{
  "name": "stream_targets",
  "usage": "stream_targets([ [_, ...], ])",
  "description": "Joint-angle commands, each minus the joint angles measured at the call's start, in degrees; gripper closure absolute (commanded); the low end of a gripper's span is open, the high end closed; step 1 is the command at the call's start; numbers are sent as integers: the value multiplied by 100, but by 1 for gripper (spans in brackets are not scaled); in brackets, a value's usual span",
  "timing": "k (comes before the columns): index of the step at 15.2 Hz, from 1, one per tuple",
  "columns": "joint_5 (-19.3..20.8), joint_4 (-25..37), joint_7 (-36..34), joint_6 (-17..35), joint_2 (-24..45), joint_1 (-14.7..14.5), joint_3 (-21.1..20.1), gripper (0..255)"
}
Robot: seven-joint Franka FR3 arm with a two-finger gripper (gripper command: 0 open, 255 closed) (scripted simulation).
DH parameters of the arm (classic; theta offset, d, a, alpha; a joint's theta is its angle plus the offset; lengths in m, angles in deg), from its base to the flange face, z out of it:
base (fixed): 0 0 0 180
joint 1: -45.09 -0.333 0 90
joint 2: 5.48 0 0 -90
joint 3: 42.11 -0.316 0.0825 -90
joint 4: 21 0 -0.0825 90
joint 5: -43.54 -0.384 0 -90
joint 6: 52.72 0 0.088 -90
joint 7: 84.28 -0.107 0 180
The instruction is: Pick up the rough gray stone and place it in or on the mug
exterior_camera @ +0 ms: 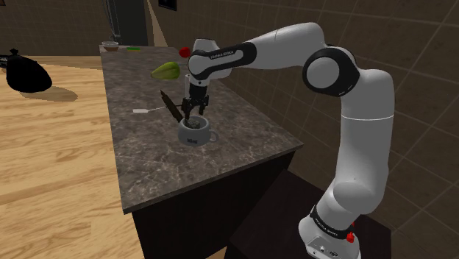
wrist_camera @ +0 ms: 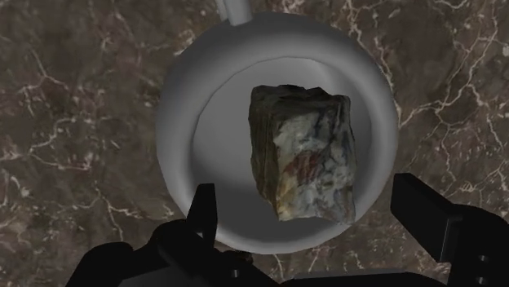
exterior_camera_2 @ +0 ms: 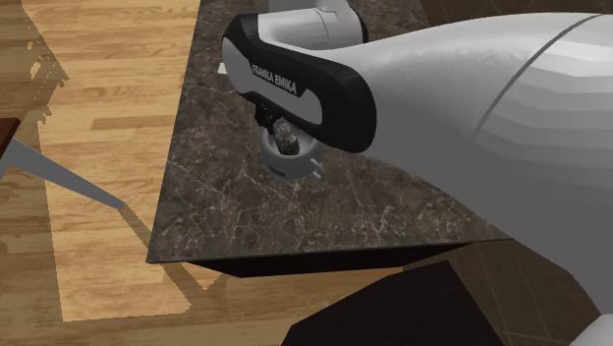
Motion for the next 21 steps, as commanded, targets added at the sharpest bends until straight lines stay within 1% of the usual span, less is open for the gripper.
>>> stream_targets([
  [1,-5,-74,6,137,49,-9,-6,0],
  [3,-2,-163,5,302,125,-23,-8,0],
  [11,-2,-163,5,302,125,-23,-8,0],
  [12,-2,-163,5,303,125,-23,-8,255],
  [21,-2,-163,5,302,125,-23,-8,255],
])
